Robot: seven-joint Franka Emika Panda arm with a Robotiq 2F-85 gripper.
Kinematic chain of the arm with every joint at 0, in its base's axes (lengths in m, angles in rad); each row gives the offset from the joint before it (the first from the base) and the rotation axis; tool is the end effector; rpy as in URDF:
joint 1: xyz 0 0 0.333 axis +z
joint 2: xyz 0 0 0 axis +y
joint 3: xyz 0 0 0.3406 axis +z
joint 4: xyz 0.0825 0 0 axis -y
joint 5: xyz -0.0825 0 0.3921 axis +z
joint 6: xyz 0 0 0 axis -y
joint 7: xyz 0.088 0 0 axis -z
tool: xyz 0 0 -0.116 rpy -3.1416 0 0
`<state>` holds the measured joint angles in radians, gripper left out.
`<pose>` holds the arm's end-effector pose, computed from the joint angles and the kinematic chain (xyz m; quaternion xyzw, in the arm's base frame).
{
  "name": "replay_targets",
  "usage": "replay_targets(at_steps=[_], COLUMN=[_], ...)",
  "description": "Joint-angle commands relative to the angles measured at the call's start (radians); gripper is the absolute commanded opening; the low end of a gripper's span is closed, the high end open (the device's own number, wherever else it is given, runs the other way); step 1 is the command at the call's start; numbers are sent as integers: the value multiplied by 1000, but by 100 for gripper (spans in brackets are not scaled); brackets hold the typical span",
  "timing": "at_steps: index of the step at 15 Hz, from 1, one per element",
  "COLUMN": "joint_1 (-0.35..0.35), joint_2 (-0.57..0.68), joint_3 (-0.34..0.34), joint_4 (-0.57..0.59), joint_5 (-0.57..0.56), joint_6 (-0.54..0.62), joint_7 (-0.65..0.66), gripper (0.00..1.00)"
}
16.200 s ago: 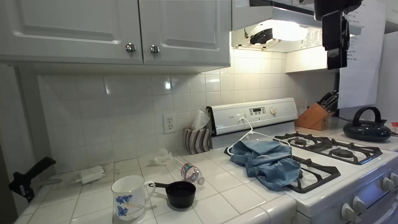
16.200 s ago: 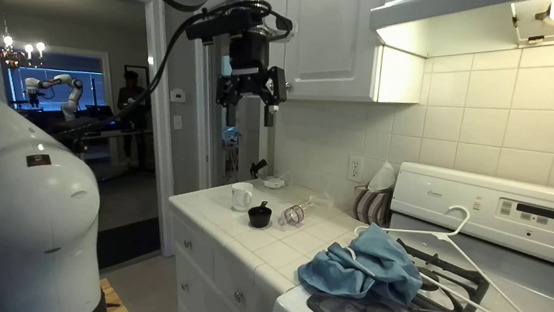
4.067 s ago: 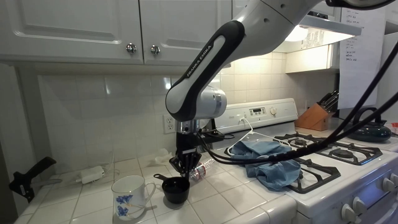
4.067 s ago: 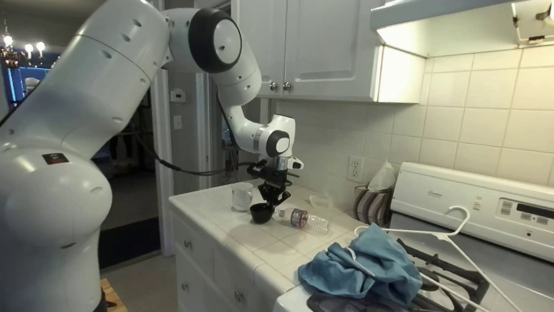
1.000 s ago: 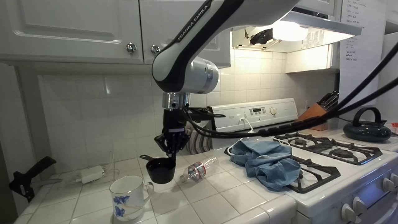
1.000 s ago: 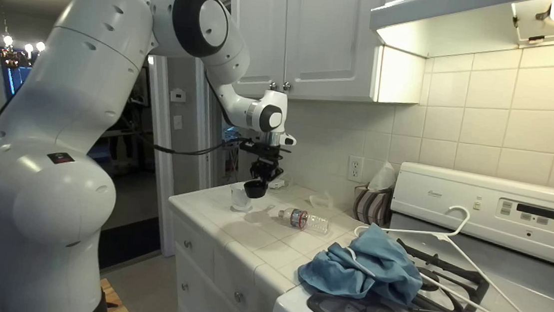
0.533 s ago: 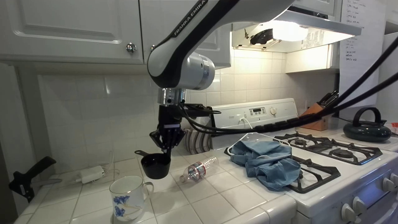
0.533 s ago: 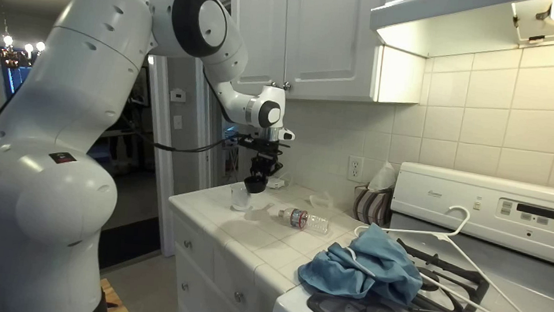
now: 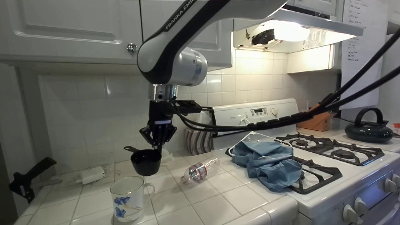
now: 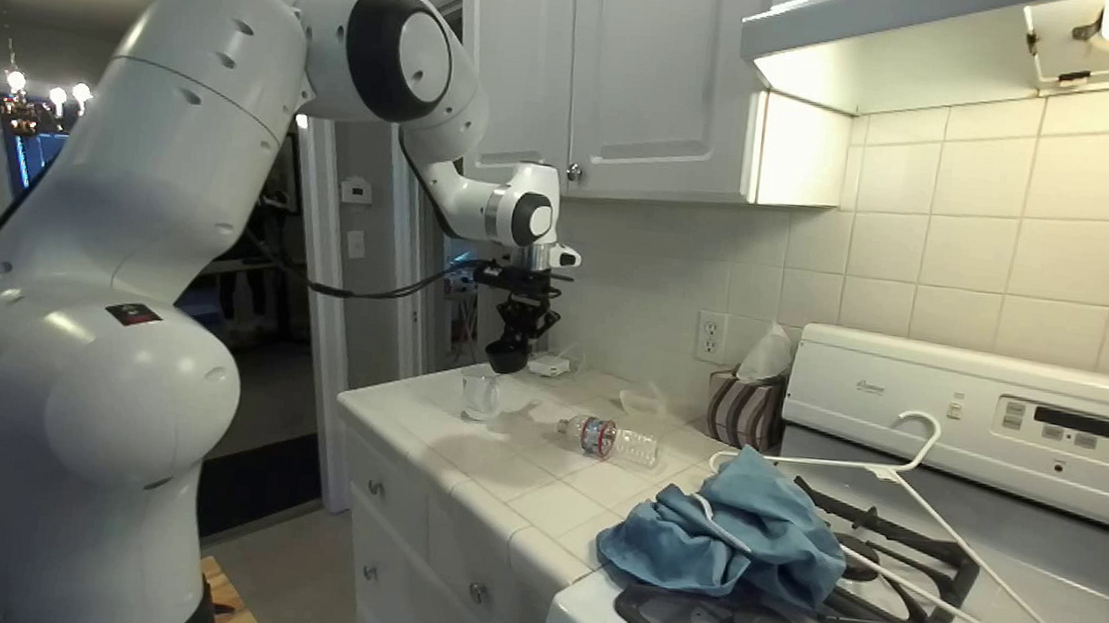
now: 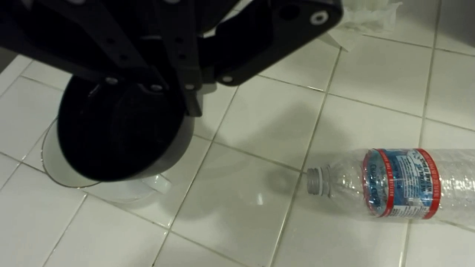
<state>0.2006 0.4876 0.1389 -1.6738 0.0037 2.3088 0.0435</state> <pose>0.6716 0.2244 0.3464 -0.9873 -0.1355 -0.0681 0.0470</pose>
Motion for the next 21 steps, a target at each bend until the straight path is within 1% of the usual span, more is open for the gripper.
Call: replay_targets(at_steps=[1, 9, 21], joint_1=[24, 60, 91], joint_2=[34, 63, 84], joint_3=[-11, -15, -16], joint_4=[60, 114, 153], joint_5=[-42, -115, -161], joint_6=[-7, -4, -6], joint_7=[5, 2, 0], gripper=[1, 1, 1])
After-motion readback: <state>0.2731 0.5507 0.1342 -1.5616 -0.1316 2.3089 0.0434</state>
